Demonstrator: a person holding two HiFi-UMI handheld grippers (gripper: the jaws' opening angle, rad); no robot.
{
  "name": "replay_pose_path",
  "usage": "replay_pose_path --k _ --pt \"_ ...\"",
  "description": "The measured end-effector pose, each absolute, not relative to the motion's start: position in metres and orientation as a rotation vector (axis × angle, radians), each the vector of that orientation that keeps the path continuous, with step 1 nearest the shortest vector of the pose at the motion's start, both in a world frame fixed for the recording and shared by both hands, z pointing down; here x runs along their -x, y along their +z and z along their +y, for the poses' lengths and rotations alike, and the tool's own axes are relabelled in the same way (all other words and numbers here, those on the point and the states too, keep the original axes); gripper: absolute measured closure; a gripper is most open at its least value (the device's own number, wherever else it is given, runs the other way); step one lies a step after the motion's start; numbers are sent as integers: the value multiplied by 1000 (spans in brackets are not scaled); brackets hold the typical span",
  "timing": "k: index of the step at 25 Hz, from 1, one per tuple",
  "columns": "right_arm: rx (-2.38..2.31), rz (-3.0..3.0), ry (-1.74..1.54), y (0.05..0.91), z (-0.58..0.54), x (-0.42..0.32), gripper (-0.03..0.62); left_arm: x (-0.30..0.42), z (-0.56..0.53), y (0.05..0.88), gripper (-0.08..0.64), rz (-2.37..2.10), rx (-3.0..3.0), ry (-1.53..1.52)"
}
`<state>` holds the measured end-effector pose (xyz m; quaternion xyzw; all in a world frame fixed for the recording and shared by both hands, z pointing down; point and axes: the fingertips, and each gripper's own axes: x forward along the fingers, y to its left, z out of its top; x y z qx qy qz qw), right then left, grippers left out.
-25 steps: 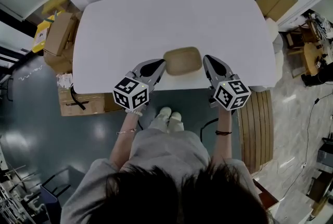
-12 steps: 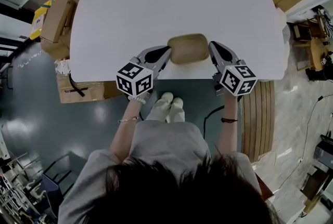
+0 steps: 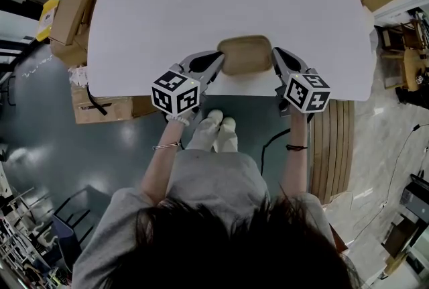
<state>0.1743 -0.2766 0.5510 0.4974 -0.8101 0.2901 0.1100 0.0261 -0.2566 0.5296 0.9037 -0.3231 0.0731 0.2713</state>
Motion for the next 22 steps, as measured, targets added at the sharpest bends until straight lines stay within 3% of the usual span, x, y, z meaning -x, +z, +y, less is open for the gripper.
replay_pose_path --k 10,22 --pt "-1504 -2296 904 568 -281 -184 510 -21 -253 540 565 -880 -2394 200" --pt "-1487 -2235 923 586 -283 -182 495 -20 -255 547 565 -880 -2376 200"
